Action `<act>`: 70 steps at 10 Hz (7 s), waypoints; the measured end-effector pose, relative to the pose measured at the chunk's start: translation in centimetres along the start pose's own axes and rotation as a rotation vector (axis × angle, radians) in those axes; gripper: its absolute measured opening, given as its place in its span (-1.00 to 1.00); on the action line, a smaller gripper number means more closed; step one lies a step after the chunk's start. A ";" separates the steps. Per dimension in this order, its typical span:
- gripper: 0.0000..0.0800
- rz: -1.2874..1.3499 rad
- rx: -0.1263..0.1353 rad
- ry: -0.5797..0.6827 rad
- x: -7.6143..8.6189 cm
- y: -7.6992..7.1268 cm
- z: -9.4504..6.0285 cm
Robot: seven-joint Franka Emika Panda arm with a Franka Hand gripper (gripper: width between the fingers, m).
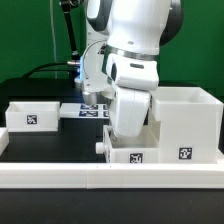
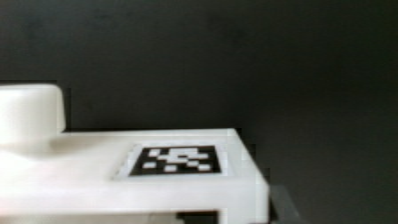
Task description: Assemble drawer
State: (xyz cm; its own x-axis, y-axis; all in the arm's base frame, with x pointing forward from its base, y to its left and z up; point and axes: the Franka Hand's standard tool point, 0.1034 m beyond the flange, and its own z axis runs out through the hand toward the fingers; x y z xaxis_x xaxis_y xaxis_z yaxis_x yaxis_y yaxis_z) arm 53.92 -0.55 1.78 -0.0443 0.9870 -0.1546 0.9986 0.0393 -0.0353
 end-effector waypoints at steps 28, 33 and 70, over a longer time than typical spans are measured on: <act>0.62 -0.115 0.010 0.194 -8.2 1.8 -1.2; 0.62 -0.127 0.031 0.230 -3.5 2.7 -1.0; 0.62 0.098 -0.143 0.185 -12.4 -3.2 -5.0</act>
Offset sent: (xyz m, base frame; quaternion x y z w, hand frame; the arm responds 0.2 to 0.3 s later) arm 0.0110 0.0172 0.0035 0.0095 0.0128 0.0713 0.9973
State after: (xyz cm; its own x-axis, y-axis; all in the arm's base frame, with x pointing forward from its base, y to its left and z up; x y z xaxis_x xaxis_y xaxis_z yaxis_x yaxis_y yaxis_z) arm 51.39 -12.18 8.73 0.0455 0.9984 0.0336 0.9924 -0.0490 0.1127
